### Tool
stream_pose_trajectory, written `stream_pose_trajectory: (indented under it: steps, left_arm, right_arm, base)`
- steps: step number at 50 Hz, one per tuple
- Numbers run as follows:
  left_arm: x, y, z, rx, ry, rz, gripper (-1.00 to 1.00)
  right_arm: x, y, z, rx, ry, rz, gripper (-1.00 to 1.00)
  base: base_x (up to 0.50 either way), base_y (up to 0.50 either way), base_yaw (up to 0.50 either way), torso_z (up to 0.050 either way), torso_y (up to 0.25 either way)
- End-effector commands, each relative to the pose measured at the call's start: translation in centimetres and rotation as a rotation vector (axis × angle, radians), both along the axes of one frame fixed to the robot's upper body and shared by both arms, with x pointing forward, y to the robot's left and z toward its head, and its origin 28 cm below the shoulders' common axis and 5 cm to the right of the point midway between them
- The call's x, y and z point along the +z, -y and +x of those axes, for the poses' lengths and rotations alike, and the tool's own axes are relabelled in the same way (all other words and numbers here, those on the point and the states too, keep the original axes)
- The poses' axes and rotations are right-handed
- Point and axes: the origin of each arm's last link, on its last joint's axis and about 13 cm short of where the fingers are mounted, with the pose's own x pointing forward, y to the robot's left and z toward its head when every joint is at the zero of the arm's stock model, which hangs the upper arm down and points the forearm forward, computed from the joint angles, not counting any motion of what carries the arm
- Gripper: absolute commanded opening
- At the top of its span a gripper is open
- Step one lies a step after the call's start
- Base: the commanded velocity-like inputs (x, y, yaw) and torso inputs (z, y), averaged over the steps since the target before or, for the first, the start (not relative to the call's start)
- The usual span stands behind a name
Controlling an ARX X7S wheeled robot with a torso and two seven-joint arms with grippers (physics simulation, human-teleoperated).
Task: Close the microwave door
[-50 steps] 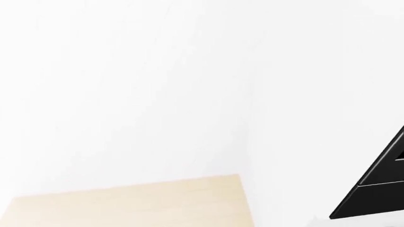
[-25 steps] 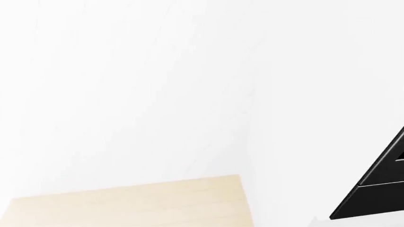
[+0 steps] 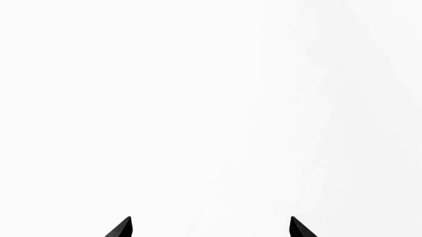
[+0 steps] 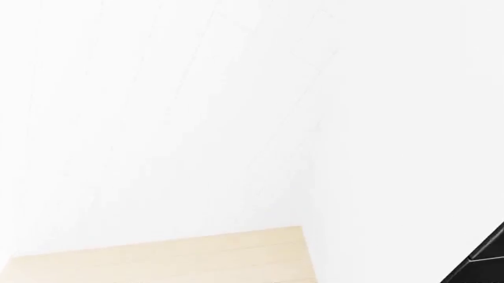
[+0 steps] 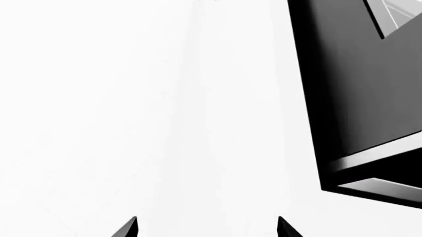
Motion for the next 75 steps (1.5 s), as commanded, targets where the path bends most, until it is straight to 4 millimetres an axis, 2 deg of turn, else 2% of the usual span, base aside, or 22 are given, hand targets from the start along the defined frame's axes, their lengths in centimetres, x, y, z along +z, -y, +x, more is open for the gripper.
stream_pose_trajectory:
  steps: [1,6,18,38,75]
  left_arm:
    - [0.0,0.0,0.0,0.003,0.001,0.0,1.0]
    - [0.1,0.0,0.0,0.003,0.001,-0.001,1.0]
    - [0.0,0.0,0.0,0.005,0.001,-0.001,1.0]
    - [0.0,-0.1,0.2,0.005,-0.003,-0.002,1.0]
    - [0.0,0.0,0.2,0.004,-0.003,-0.001,1.0]
  right_arm:
    - [0.2,0.0,-0.3,-0.006,0.002,-0.008,1.0]
    - [0.5,-0.2,-0.4,-0.005,0.0,-0.017,1.0]
    - [3.5,-0.2,-0.7,-0.021,0.042,-0.04,1.0]
    - [9.9,0.2,0.1,-0.08,0.11,-0.087,1.0]
    - [16.0,0.8,2.1,-0.155,0.136,-0.102,1.0]
  base:
    - [0.0,0.0,0.0,0.0,0.0]
    - [0.0,0.0,0.0,0.0,0.0]
    - [0.0,0.0,0.0,0.0,0.0]
    - [0.0,0.0,0.0,0.0,0.0]
    - [0.0,0.0,0.0,0.0,0.0]
